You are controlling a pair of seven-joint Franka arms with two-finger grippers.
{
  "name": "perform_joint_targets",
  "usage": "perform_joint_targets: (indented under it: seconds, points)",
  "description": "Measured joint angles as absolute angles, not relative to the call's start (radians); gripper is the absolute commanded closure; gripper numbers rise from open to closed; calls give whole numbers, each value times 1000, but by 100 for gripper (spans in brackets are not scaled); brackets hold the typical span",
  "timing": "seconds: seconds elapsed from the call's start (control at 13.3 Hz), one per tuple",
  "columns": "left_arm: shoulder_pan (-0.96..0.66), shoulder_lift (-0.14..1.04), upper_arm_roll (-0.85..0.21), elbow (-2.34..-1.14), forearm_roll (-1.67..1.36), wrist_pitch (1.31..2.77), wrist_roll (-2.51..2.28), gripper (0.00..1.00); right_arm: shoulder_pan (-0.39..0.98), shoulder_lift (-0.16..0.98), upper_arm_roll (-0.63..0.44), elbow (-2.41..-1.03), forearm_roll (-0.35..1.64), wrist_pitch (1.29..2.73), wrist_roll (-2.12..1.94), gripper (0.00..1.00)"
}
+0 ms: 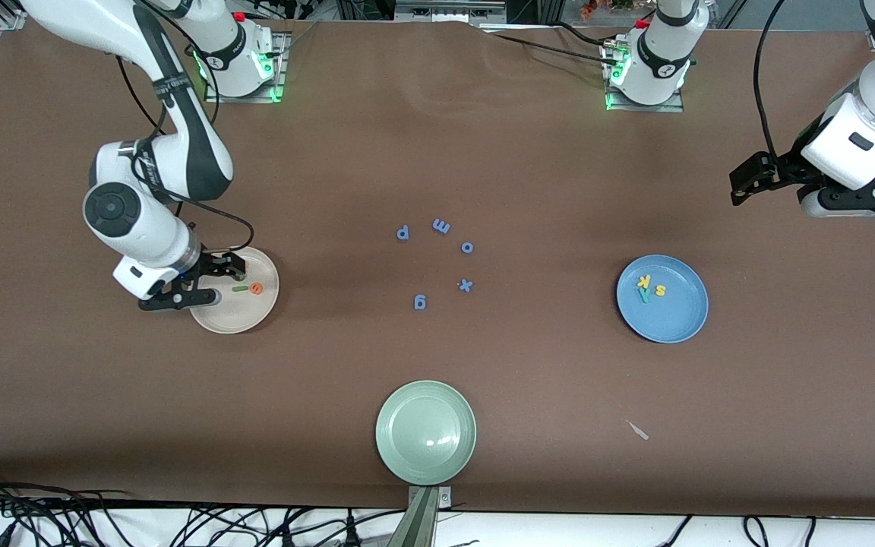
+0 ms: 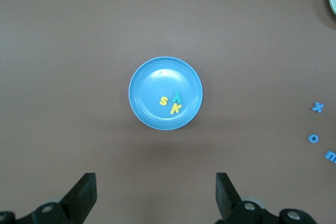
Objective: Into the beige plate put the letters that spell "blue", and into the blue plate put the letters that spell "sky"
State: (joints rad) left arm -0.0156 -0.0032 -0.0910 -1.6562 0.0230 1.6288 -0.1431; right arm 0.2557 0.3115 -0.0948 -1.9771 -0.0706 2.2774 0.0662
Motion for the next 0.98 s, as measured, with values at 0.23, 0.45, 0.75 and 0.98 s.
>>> perform_joint_targets:
  seconds: [0.23, 0.45, 0.75, 0.98]
  points:
    - [-16, -3, -91, -1656, 23, 1617, -143, 0, 248, 195, -99, -1950, -69, 2148, 66, 0]
    - [-16, -3, -91, -1656, 23, 1611, -143, 0, 247, 72, -137, -1847, -1, 1895, 54, 0]
    - [-16, -3, -91, -1656, 23, 1610, -143, 0, 243, -17, -195, -1761, 6, 1703, 23, 0]
    - [-16, -3, -91, -1656, 23, 1610, -143, 0, 238, -10, -217, -1682, 6, 1623, 1, 0]
